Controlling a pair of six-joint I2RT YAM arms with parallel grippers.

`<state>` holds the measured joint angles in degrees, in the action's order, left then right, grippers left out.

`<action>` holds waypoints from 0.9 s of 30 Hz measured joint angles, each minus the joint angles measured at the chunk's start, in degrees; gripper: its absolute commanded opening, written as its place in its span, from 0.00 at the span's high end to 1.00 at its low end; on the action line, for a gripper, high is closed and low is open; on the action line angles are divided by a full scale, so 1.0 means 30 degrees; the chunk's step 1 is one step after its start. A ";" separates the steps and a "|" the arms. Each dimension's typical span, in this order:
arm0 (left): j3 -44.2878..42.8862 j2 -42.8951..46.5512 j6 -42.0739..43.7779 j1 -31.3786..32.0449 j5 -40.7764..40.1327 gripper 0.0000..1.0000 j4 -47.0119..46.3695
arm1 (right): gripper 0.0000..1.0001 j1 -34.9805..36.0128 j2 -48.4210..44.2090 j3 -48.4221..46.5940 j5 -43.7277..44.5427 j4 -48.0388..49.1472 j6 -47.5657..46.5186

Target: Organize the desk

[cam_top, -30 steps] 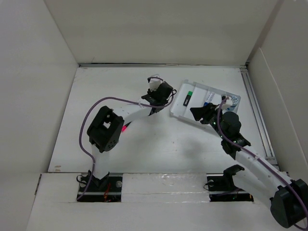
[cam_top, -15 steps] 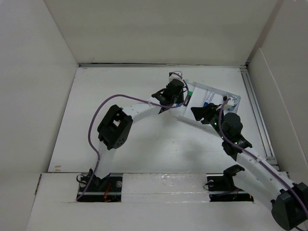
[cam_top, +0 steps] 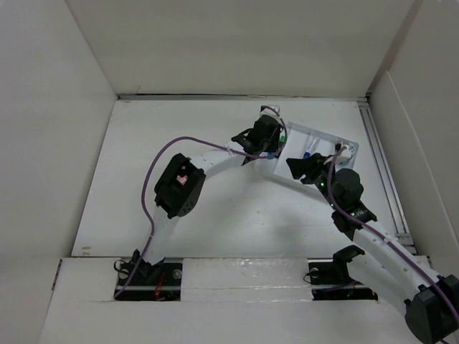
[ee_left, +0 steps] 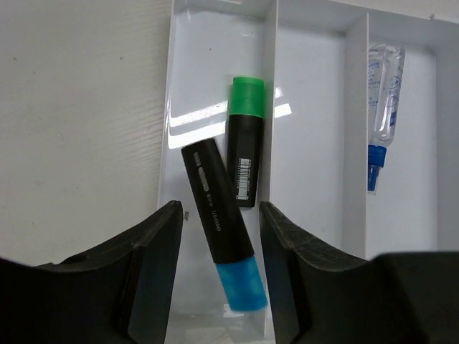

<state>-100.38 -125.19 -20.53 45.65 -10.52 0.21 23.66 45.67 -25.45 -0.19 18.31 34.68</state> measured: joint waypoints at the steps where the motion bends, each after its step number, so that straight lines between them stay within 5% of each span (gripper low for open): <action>1: 0.0000 -0.0007 0.0102 0.0000 -0.0022 0.55 0.0080 | 0.46 0.0000 0.0000 0.0000 0.0066 -0.0015 0.0000; 10: 0.0066 0.0022 0.0357 0.0000 -0.0619 0.46 0.0138 | 0.46 0.0007 -0.0087 -0.0007 0.0277 -0.0102 -0.0109; 14: 0.2397 0.1486 0.0160 0.0000 -0.1362 0.46 -0.0889 | 0.95 0.0036 -0.0073 -0.0007 0.0277 -0.0080 -0.0321; 19: 0.9398 0.8138 -0.1180 0.0007 -0.3461 0.46 -0.3366 | 1.00 0.1042 0.1260 -0.0306 0.0423 0.0211 -0.0605; 20: 1.0979 1.0010 -0.1625 0.0000 -0.3876 0.46 -0.3942 | 0.99 0.1639 0.1982 -0.0627 0.0437 0.0204 -0.0780; 27: 1.7507 2.0240 -0.4816 -0.0109 -0.8167 0.46 -0.6062 | 0.43 0.6506 0.8648 -0.4714 0.1078 -0.0109 -0.2106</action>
<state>-47.86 -64.47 -34.98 45.32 -35.03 -17.98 43.18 71.61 -39.59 3.05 17.98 28.36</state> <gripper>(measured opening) 0.537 0.445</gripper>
